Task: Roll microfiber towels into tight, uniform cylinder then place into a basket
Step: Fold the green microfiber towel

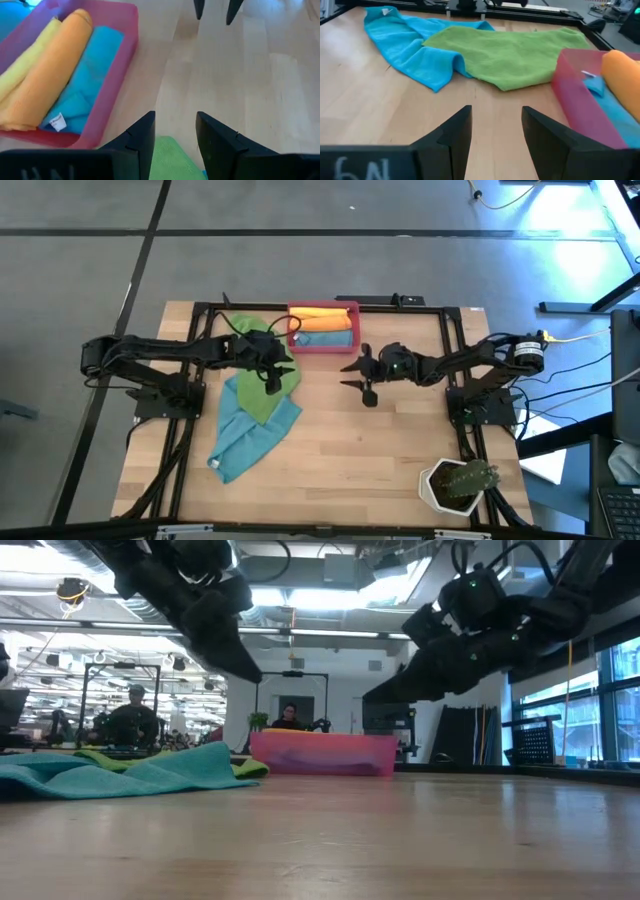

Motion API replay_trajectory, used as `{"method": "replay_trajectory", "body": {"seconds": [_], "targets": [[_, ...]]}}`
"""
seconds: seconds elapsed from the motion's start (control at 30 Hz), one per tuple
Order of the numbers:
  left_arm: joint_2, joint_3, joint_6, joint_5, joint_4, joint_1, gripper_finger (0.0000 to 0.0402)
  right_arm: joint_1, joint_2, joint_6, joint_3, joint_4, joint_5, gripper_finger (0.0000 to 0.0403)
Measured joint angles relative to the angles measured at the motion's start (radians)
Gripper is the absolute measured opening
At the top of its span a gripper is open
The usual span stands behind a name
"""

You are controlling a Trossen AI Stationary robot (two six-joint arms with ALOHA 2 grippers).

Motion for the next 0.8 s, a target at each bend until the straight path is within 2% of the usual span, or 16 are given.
{"method": "replay_trajectory", "body": {"seconds": [0.07,0.3,0.47,0.6,0.8], "targets": [[0.0,0.0,-0.012,0.012,-0.009,0.0,0.013,0.011,0.0,-0.005,0.0,0.005,0.002,0.0173],[0.042,0.0,-0.064,0.174,-0.017,-0.013,0.013,0.051,0.0,-0.075,0.0,0.017,0.066,0.0173],[0.099,0.014,-0.068,0.214,0.023,-0.06,0.013,0.073,0.0,-0.081,0.003,0.021,0.066,0.0173],[0.149,0.079,-0.065,0.191,-0.111,-0.135,0.013,0.086,0.0,-0.085,0.032,0.001,0.067,0.0173],[0.206,0.168,-0.081,0.018,-0.484,-0.229,0.013,0.128,0.0,-0.072,0.053,-0.012,0.066,0.0173]]}}
